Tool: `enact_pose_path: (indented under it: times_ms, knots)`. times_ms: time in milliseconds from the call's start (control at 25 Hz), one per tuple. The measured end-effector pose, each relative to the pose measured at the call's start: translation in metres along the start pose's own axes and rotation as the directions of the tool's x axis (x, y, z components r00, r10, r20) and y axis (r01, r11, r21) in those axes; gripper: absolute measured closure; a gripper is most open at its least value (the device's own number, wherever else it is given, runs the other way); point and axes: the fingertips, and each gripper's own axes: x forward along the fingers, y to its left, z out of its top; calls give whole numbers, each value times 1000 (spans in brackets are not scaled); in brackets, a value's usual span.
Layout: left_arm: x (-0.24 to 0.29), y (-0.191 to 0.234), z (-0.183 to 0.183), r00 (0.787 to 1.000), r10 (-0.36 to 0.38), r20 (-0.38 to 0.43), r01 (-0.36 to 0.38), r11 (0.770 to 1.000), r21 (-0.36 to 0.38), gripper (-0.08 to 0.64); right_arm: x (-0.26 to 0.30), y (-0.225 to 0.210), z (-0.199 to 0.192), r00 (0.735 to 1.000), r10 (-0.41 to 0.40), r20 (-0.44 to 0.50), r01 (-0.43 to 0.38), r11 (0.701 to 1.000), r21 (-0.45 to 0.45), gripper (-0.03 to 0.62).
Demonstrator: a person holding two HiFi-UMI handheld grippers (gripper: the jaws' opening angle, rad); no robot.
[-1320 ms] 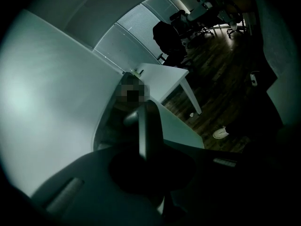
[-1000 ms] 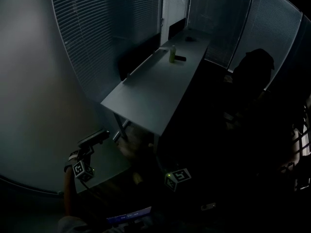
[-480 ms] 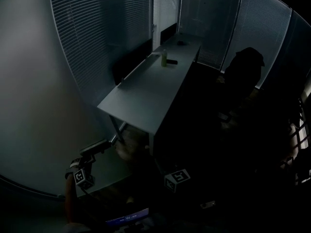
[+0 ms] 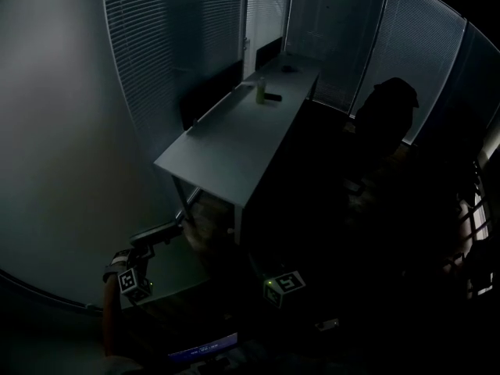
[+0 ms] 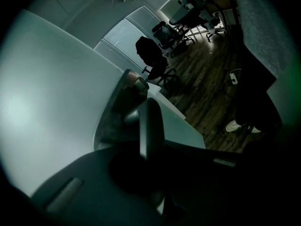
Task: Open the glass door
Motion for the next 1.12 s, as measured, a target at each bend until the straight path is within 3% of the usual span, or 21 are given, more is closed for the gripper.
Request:
enact_pose_path:
  times_ms: [640, 1120]
  knots:
    - [-29, -30, 10, 999, -12, 53, 9, 998, 60, 558, -95, 58, -22, 995, -94, -10, 94, 995, -20, 591]
    - [-64, -71, 22, 996, -35, 82, 27, 995, 98, 558, -183, 67, -40, 977, -213, 20, 213, 977, -5, 591]
